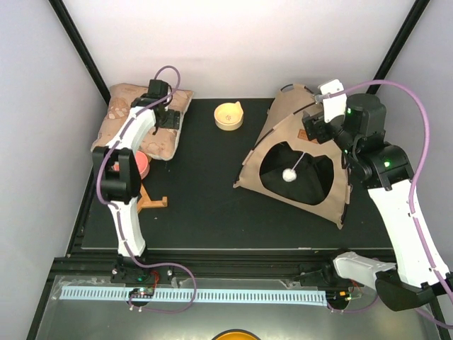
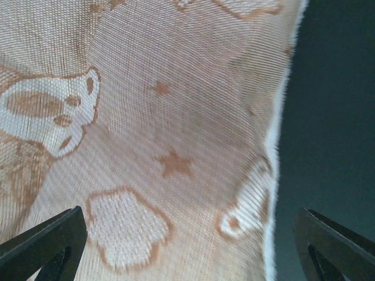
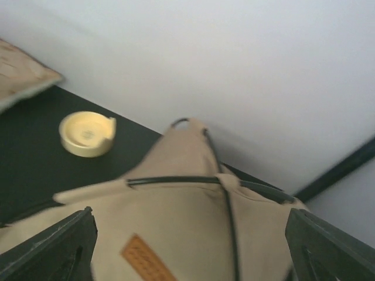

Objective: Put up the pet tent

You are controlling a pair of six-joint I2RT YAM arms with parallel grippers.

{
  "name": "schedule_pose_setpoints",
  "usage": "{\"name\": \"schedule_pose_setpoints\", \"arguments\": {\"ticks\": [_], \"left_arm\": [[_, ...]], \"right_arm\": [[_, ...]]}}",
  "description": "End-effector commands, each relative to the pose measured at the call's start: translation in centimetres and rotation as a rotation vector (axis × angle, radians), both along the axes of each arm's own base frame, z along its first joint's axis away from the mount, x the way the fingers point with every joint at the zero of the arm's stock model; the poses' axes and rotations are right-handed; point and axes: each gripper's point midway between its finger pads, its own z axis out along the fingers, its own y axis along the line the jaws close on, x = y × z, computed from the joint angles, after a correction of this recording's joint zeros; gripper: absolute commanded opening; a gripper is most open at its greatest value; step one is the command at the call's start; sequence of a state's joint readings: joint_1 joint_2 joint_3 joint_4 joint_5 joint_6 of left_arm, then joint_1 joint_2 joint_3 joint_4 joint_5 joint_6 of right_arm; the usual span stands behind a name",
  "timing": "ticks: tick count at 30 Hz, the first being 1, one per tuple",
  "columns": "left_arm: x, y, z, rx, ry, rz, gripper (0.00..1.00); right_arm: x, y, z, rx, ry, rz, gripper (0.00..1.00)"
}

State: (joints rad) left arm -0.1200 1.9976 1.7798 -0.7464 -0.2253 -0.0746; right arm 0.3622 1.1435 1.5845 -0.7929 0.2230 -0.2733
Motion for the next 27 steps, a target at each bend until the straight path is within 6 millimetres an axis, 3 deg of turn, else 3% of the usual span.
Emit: {"name": "schedule_pose_setpoints", "arguments": {"ticks": [1,3,8,10,12,15,16,19,23,25,27], "left_arm": [[1.2,2.0,-2.9,0.055,0.132,-0.018,0.99],[1.3,2.0,-5.4,0.058,0.202,-0.032,0.99],[1.3,-0.1,-9.1,-0.048,0.276,-0.086,0.98],[1.5,-0.6,-9.7,-0.087,0.289,-0.099,0.84],[2.0,-0.7,-9.0,-0.096,0.277,-0.099,0.56],[3.5,-0.2,-4.4,-0.07,0.168,-0.085,0.06],[3.8,0.0,-2.0,-0.063,0.109,-0.082,0.02],[4.1,-0.2,5.8,-0.064,-0.077,-0.089,0.01],[1.8,-3.7,16.0,-0.196,-0.304,-0.221,0.01],[-0.5,-5.5,19.4,-0.276,-0.36,-0.259,0.02],[-3.7,-7.2,21.2,-0.354,-0.367,-0.288,0.02]], "right_arm": [[-1.4,3.5,1.8,0.199,-0.023,0.177,0.9],[-2.0,4.0,2.7,0.234,-0.038,0.214,0.89],[-2.7,4.8,3.4,0.304,-0.04,0.254,0.85],[-2.6,5.4,3.1,0.346,-0.007,0.269,0.81],[-2.6,6.3,2.7,0.391,0.027,0.303,0.78],[-2.6,8.0,2.0,0.492,0.07,0.366,0.68],[-2.6,8.6,1.8,0.525,0.083,0.392,0.65],[-3.2,10.1,1.8,0.614,0.099,0.473,0.62],[-4.0,11.7,2.3,0.694,0.089,0.562,0.62],[-4.3,12.5,1.8,0.715,0.116,0.594,0.62],[-4.6,13.5,0.6,0.72,0.157,0.613,0.62]]}}
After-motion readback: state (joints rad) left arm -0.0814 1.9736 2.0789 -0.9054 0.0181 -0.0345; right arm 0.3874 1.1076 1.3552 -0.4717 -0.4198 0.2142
